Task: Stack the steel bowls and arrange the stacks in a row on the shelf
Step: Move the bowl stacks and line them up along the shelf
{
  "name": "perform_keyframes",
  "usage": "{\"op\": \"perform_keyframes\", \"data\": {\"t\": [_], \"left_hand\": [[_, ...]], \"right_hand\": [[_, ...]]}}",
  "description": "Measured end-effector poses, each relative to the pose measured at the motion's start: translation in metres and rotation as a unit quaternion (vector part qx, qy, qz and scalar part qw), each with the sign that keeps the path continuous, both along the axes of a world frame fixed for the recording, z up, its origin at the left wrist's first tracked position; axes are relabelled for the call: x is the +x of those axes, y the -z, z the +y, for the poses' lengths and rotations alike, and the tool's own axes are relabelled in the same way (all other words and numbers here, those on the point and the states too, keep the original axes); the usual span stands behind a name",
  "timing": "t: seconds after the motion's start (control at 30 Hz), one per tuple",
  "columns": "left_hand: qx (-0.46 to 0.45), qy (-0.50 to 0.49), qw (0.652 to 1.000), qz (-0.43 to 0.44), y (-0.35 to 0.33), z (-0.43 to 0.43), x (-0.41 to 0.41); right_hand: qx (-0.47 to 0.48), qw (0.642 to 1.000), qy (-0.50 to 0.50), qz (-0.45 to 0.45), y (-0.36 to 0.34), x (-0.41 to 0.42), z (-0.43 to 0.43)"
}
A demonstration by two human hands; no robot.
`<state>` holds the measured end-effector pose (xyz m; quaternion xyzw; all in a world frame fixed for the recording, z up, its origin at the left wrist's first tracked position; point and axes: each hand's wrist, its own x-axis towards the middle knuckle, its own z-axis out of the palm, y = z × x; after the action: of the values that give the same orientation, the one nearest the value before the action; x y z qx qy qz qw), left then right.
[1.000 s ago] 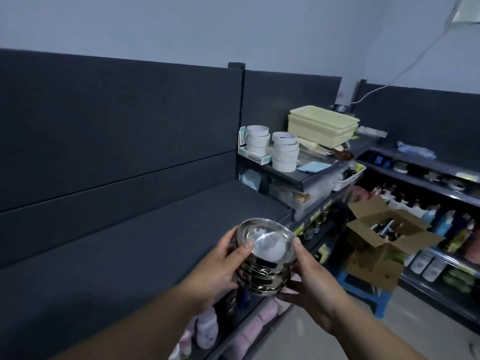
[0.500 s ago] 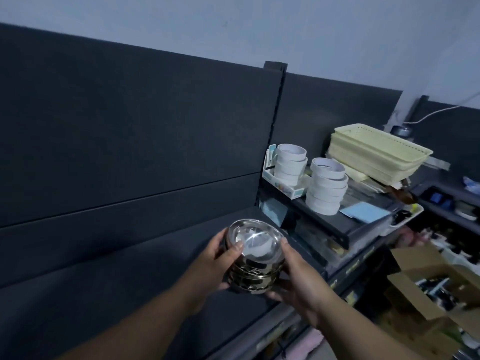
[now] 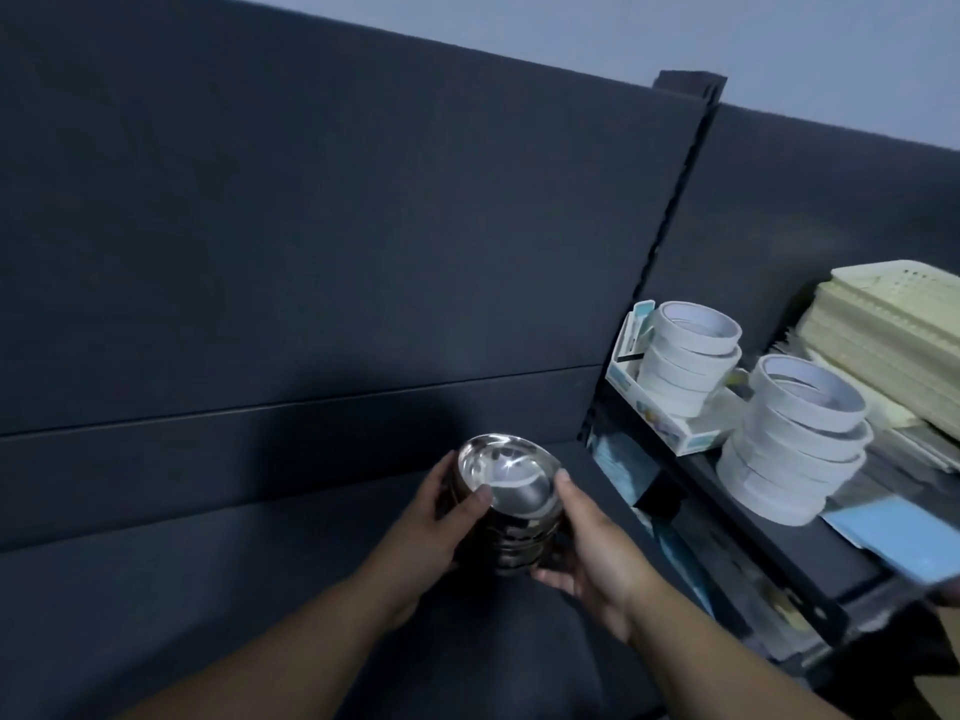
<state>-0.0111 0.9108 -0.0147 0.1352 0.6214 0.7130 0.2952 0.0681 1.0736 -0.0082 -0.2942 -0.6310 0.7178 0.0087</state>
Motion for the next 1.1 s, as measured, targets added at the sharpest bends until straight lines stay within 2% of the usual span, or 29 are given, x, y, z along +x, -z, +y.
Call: {"op": "perform_keyframes", "data": {"t": [0.1,0.3,0.53,0.67,0.77,0.97,1.1], "left_hand": [[0.004,-0.016,1.000,-0.004,0.003,0.005,-0.004],[0.007,-0.106,0.994,-0.004,0.008,0.034,-0.002],[-0.021,-0.177,0.984,-0.007,0.005,0.040,0.019],[-0.132,-0.216,0.967,0.036,0.006,0.023,0.044],[-0.249,-0.221,0.939,0.087,0.006,-0.001,0.066],[-0.408,-0.206,0.875,0.159,-0.002,-0.088,0.119],[-0.480,-0.226,0.827,0.188,-0.010,-0.181,0.162]], "right_hand": [[0.001,0.999,-0.026,0.048,0.003,-0.005,0.008],[0.026,0.990,-0.083,0.110,0.010,-0.021,0.041],[0.075,0.988,-0.097,0.094,0.027,-0.025,0.054],[0.122,0.990,-0.070,0.016,0.043,-0.010,0.046],[0.150,0.985,-0.088,-0.011,0.044,0.006,0.025],[0.214,0.951,-0.224,0.010,0.028,0.035,-0.050],[0.279,0.904,-0.324,0.029,0.007,0.054,-0.135]]}}
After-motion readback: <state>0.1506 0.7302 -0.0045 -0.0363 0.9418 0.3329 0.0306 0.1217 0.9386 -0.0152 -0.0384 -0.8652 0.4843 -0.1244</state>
